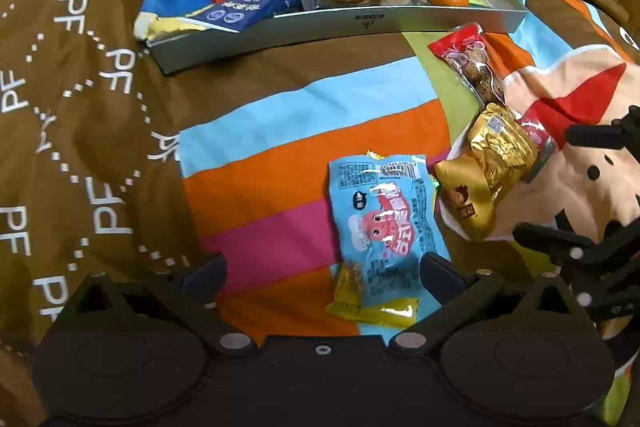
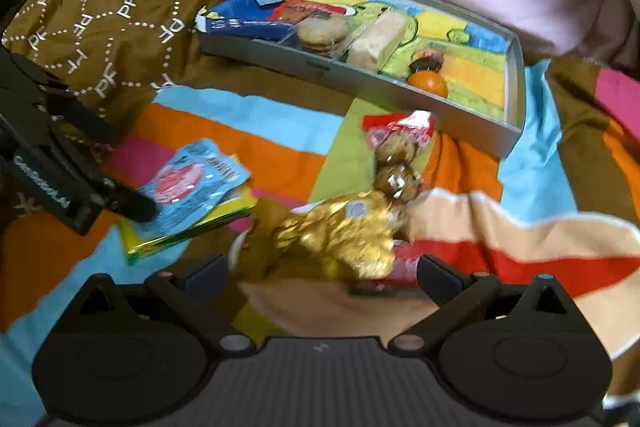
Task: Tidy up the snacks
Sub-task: 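Lower the left tool to the blue fish-print pack while the right tool approaches the gold-wrapped snack, then grasp the blue fish-print pack with the left tool while the right tool grasps the gold-wrapped snack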
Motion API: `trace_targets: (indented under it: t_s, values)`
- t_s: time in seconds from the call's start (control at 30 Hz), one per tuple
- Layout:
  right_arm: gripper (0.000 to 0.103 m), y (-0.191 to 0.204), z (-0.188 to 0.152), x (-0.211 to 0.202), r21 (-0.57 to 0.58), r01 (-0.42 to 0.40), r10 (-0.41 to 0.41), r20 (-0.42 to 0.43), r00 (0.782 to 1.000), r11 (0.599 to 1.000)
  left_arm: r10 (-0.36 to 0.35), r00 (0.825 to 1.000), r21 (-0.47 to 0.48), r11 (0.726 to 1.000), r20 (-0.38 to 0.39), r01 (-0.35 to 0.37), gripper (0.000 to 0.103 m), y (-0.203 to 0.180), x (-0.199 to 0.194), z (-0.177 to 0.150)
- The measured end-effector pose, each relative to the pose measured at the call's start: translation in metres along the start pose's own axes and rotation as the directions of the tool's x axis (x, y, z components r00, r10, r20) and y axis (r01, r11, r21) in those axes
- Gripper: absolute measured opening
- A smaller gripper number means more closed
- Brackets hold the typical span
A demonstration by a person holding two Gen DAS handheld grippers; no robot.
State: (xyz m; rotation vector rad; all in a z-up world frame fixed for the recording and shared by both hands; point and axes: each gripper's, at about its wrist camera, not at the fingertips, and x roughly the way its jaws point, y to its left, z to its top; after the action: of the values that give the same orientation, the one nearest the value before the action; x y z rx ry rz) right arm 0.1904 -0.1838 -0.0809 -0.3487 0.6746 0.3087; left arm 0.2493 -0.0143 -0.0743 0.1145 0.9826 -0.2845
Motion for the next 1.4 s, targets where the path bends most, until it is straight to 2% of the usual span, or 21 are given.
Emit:
trace_targets:
  t_s: [0.1, 0.27, 0.37, 0.67, 0.8, 0.97, 1.1, 1.27, 1.33, 1.4]
  values:
    - [0.103, -0.005, 0.002, 0.007, -0.016, 0.001, -0.001, 0.014, 1.0, 1.0, -0.005, 1.0, -0.002, 1.0, 0.001, 0.005, 0.102, -0.003, 0.006, 0.004]
    - [0.103, -0.016, 0.005, 0.024, 0.031, -0.058, 0.058, 0.012, 0.998, 0.998, 0.009, 1.0, 0.022, 1.0, 0.023, -0.009, 0.102, -0.01, 0.01, 0.007]
    - [0.102, -0.02, 0.006, 0.029, 0.041, -0.062, 0.061, 0.016, 0.998, 0.997, 0.014, 0.999, 0.033, 0.999, 0.031, -0.015, 0.102, -0.011, 0.012, 0.008]
    - [0.076, -0.026, 0.009, 0.028, 0.095, -0.085, 0.085, 0.0, 0.996, 0.992, 0.02, 0.999, 0.05, 0.998, 0.034, -0.022, 0.102, -0.014, 0.012, 0.008]
    - [0.056, -0.024, 0.013, 0.023, 0.106, -0.056, 0.057, -0.009, 0.998, 0.993, 0.027, 0.999, 0.04, 0.999, 0.025, -0.028, 0.102, -0.013, 0.013, 0.009]
    - [0.036, -0.024, 0.014, 0.017, 0.11, -0.033, 0.038, -0.044, 0.998, 0.993, 0.021, 1.0, -0.013, 1.0, 0.016, -0.021, 0.102, -0.005, 0.013, 0.011]
    - [0.03, -0.026, 0.01, 0.014, 0.123, -0.066, 0.077, -0.088, 0.993, 0.99, 0.044, 0.999, -0.03, 0.999, 0.021, -0.044, 0.102, -0.002, 0.011, 0.012]
    - [0.032, -0.017, 0.003, 0.002, 0.075, -0.15, 0.159, -0.129, 0.979, 0.986, 0.074, 0.997, -0.038, 0.997, 0.035, -0.072, 0.102, 0.001, 0.008, 0.013]
    - [0.043, -0.015, 0.002, -0.004, 0.061, -0.163, 0.17, -0.115, 0.979, 0.985, 0.078, 0.996, -0.046, 0.996, 0.04, -0.077, 0.102, 0.002, 0.006, 0.013]
    - [0.064, -0.017, 0.002, -0.009, 0.055, -0.159, 0.163, -0.085, 0.983, 0.986, 0.077, 0.996, -0.05, 0.996, 0.044, -0.075, 0.102, 0.002, 0.004, 0.013]
